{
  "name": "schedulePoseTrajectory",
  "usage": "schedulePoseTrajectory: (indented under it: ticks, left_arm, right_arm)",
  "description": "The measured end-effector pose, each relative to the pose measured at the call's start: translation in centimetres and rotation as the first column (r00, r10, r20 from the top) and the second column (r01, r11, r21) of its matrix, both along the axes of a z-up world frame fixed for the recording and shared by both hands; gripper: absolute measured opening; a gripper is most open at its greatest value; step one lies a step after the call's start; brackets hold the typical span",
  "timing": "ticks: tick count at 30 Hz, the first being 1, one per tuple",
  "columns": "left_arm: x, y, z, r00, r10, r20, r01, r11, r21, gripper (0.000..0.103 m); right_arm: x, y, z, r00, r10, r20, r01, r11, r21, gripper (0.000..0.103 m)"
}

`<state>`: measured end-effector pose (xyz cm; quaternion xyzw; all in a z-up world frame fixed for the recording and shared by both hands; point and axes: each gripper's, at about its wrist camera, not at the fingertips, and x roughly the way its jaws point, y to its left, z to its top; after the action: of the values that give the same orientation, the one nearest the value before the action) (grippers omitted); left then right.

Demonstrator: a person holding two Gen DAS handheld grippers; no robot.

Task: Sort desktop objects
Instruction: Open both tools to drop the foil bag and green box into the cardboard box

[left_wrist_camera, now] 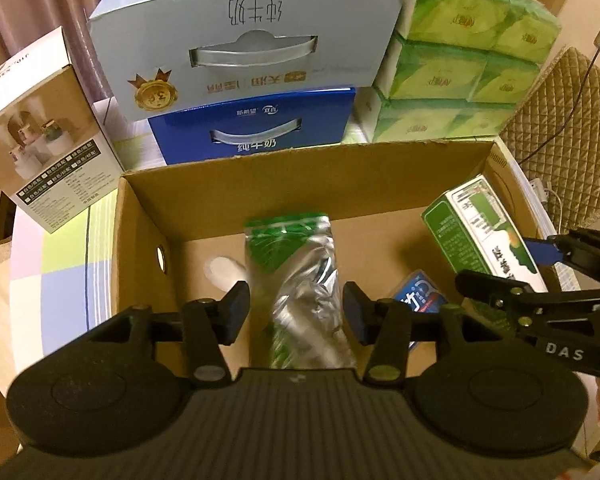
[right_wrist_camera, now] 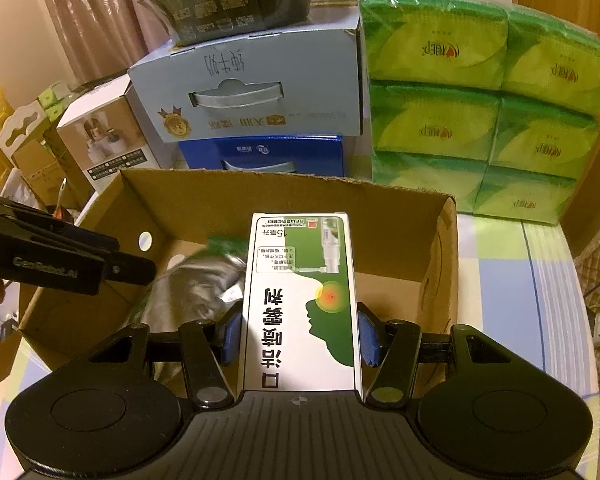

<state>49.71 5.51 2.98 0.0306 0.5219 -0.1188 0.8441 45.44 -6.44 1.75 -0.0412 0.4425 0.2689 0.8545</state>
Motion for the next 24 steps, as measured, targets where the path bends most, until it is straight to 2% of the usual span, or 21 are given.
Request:
schedulePoseTrajectory:
  ticks: [8,13,24]
  left_arm:
    - [-0.7,0.6,0.4,1.0,0.01,0.007,-0.01,1.0,-0.014,0.046]
    - [-1.3,1.1,0.6,1.0,0.022,0.013,-0.021,0.999,-0.032,0.05]
    - [-4.0,1.9,1.0,0.999,0.03,0.014,-0.029,0.998,-0.056,0.056]
  right_arm:
    - [-0.1,0.0,-0.1,1.0,-0.015,-0.022,0.015,1.0,0.026,0.053]
    - [0.1,0.1,0.4,0.999,-0.016,-0.036,0.02,0.995,0.098,0.054]
    - [-1.9,-1.3,1.8,0.999,-0.043,-0.012,0.044,0.993,0.107,0.068]
